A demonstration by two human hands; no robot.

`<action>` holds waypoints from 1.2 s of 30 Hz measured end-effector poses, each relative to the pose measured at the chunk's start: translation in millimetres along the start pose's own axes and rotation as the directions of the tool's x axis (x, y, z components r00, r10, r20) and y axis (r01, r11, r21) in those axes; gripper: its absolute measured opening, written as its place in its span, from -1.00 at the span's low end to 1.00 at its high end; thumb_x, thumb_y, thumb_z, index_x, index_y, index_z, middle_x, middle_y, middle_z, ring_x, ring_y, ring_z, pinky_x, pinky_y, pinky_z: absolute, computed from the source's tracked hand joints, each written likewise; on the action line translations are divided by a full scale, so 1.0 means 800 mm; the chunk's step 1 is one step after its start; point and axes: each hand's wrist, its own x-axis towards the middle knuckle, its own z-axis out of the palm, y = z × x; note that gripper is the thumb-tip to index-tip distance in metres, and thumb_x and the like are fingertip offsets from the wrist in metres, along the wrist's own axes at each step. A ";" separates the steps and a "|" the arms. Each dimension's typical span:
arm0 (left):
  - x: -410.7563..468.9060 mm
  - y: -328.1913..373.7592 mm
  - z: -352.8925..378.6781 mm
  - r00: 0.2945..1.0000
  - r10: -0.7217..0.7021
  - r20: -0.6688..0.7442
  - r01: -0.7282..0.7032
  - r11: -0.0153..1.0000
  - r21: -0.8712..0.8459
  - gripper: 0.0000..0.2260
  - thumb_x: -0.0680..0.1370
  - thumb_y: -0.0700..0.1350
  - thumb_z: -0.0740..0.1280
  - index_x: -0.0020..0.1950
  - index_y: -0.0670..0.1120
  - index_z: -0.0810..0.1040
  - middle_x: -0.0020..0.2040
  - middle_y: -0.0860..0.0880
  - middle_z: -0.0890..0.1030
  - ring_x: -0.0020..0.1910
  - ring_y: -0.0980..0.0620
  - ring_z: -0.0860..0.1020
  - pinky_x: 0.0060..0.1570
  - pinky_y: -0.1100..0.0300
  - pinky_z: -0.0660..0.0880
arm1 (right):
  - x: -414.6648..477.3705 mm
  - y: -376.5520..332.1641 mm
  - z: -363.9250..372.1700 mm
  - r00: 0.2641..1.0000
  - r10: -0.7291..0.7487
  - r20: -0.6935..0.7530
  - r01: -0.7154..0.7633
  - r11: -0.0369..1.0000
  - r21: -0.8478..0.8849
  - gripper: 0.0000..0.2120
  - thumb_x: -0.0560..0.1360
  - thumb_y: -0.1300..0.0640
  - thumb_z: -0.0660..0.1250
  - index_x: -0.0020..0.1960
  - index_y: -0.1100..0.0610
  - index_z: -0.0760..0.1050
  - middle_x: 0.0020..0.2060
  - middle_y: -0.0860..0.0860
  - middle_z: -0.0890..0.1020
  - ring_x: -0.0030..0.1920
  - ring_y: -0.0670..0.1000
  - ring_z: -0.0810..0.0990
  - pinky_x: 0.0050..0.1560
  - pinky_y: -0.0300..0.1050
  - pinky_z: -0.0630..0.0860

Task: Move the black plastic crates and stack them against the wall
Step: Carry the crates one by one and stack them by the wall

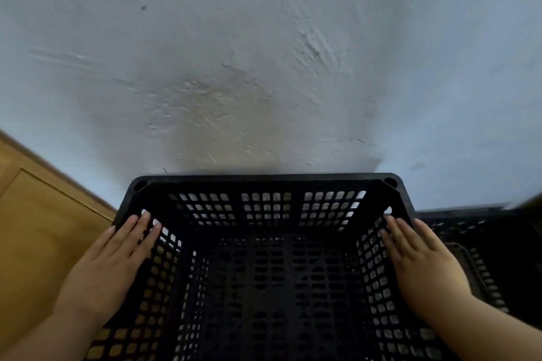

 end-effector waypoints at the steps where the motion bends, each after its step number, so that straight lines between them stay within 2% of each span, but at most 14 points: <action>1: 0.001 -0.002 0.007 1.000 0.004 -0.005 -0.004 1.000 -0.009 0.16 -0.08 -0.36 0.52 0.49 -0.10 0.14 0.54 -0.15 0.08 0.51 -0.07 -0.03 0.48 0.05 -0.23 | 0.001 -0.002 0.001 1.000 0.000 -0.009 0.000 1.000 0.010 -0.48 0.29 0.17 -0.01 0.06 0.40 0.52 0.15 0.32 0.46 0.04 0.34 0.61 0.49 0.02 -0.15; 9: 0.007 -0.007 0.022 0.999 0.005 -0.040 -0.009 0.994 -0.106 0.15 -0.11 -0.39 0.50 0.47 -0.11 0.19 0.55 -0.13 0.03 0.52 -0.03 -0.04 0.48 0.09 -0.21 | 0.008 -0.015 0.008 0.999 0.043 0.006 -0.043 0.999 -0.001 -0.48 0.30 0.19 -0.01 0.05 0.42 0.55 0.17 0.31 0.42 0.12 0.31 0.57 0.51 0.00 -0.18; 12: 0.008 -0.007 0.029 0.998 -0.022 -0.059 0.015 0.994 -0.112 0.16 -0.09 -0.41 0.49 0.49 -0.09 0.17 0.55 -0.13 0.04 0.53 -0.04 -0.04 0.47 0.09 -0.21 | 0.008 -0.011 0.011 0.998 0.035 -0.047 -0.034 0.999 0.020 -0.48 0.31 0.17 -0.01 0.14 0.36 0.49 0.21 0.31 0.43 0.50 0.15 0.11 0.51 0.01 -0.18; 14: 0.009 -0.006 0.032 0.997 -0.037 -0.064 0.029 0.993 -0.118 0.15 -0.07 -0.42 0.49 0.49 -0.08 0.16 0.55 -0.12 0.04 0.53 -0.04 -0.03 0.47 0.08 -0.20 | 0.009 -0.010 0.012 0.999 0.029 -0.039 -0.028 0.999 0.039 -0.47 0.32 0.17 -0.01 0.18 0.34 0.44 0.24 0.31 0.44 0.53 0.02 -0.14 0.51 0.02 -0.17; 18: 0.008 -0.006 0.032 0.997 -0.049 -0.066 0.042 0.993 -0.114 0.15 -0.05 -0.38 0.52 0.50 -0.07 0.15 0.55 -0.12 0.03 0.52 -0.04 -0.03 0.47 0.07 -0.20 | 0.011 -0.011 0.013 0.999 0.024 -0.027 -0.024 1.000 -0.020 -0.44 0.31 0.15 -0.02 0.16 0.36 0.52 0.24 0.31 0.48 0.53 0.03 -0.16 0.50 0.04 -0.17; 21: 0.009 -0.004 0.032 0.996 -0.056 -0.074 0.047 0.992 -0.118 0.16 -0.07 -0.37 0.53 0.49 -0.09 0.16 0.55 -0.11 0.02 0.52 -0.04 -0.04 0.46 0.07 -0.20 | 0.019 -0.004 0.009 0.996 0.031 0.084 -0.024 0.996 -0.085 -0.44 0.33 0.15 -0.02 0.17 0.34 0.53 0.29 0.26 0.39 0.53 0.01 -0.22 0.49 0.05 -0.22; 22: 0.010 -0.004 0.032 0.995 -0.060 -0.075 0.051 0.992 -0.118 0.16 -0.07 -0.37 0.53 0.49 -0.09 0.15 0.55 -0.11 0.02 0.53 -0.04 -0.04 0.46 0.08 -0.21 | 0.022 -0.003 0.007 0.993 0.017 0.115 -0.001 0.990 -0.143 -0.44 0.37 0.16 -0.03 0.28 0.29 0.45 0.36 0.25 0.26 0.50 0.02 -0.35 0.47 0.07 -0.33; 24: 0.011 -0.003 0.032 0.995 -0.066 -0.072 0.058 0.992 -0.111 0.17 -0.09 -0.39 0.52 0.49 -0.10 0.16 0.55 -0.11 0.03 0.53 -0.04 -0.04 0.46 0.08 -0.21 | 0.031 -0.008 -0.004 0.988 -0.033 0.148 0.079 0.945 -0.318 -0.45 0.51 0.15 -0.11 0.48 0.09 -0.14 0.40 0.19 -0.30 0.17 0.04 -0.78 0.18 0.10 -0.73; 25: 0.012 -0.002 0.031 0.995 -0.069 -0.067 0.062 0.992 -0.106 0.18 -0.10 -0.40 0.51 0.49 -0.10 0.16 0.55 -0.11 0.04 0.53 -0.04 -0.04 0.46 0.08 -0.21 | 0.030 -0.010 -0.007 0.961 0.003 0.276 0.099 0.930 -0.354 -0.46 0.56 0.11 -0.14 0.40 0.05 -0.40 0.30 0.15 -0.49 -0.04 0.06 -0.87 -0.02 0.07 -0.82; 26: 0.012 -0.002 0.030 0.996 -0.072 -0.061 0.066 0.993 -0.101 0.18 -0.12 -0.40 0.51 0.48 -0.10 0.17 0.55 -0.11 0.04 0.53 -0.03 -0.05 0.45 0.08 -0.21 | 0.030 -0.013 -0.013 0.913 0.113 0.391 0.027 0.941 -0.336 -0.46 0.58 0.08 -0.15 0.34 0.04 -0.50 0.24 0.14 -0.56 -0.16 0.07 -0.89 -0.13 0.05 -0.84; 28: 0.011 -0.002 0.029 0.996 -0.071 -0.047 0.067 0.994 -0.088 0.20 -0.13 -0.37 0.51 0.48 -0.10 0.17 0.55 -0.11 0.02 0.53 -0.03 -0.07 0.45 0.07 -0.22 | 0.032 -0.017 -0.019 0.889 0.161 0.429 -0.031 0.955 -0.294 -0.43 0.58 0.07 -0.14 0.32 0.05 -0.53 0.26 0.12 -0.56 -0.13 0.07 -0.88 -0.13 0.04 -0.83; 33: 0.028 0.013 0.006 0.995 -0.031 -0.100 0.024 0.997 -0.075 0.14 -0.04 -0.33 0.50 0.49 -0.11 0.09 0.57 -0.09 -0.06 0.53 -0.01 -0.11 0.46 0.07 -0.23 | 0.027 -0.015 -0.038 0.917 0.218 0.333 -0.163 0.969 -0.187 -0.38 0.55 0.08 -0.08 0.38 0.02 -0.49 0.36 0.04 -0.49 0.33 0.00 -0.59 0.03 0.02 -0.75; 34: 0.036 0.023 -0.005 0.992 -0.004 -0.129 -0.004 0.998 -0.066 0.10 -0.03 -0.32 0.51 0.47 -0.14 0.13 0.56 -0.12 0.01 0.53 0.00 -0.13 0.46 0.08 -0.24 | 0.024 -0.011 -0.038 0.949 0.205 0.242 -0.171 0.973 -0.153 -0.36 0.53 0.09 -0.06 0.44 0.00 -0.39 0.41 0.04 -0.42 0.40 -0.01 -0.54 0.11 0.01 -0.73; 36: 0.056 0.051 -0.035 0.980 0.046 -0.192 -0.058 0.997 -0.058 0.04 -0.01 -0.26 0.55 0.43 -0.16 0.21 0.48 -0.18 0.22 0.53 0.01 -0.15 0.46 0.08 -0.23 | 0.014 -0.004 -0.049 0.944 0.283 0.168 -0.273 0.959 -0.082 -0.35 0.43 0.07 0.06 0.52 0.01 0.04 0.51 0.08 -0.03 0.53 0.02 -0.17 0.36 0.03 -0.52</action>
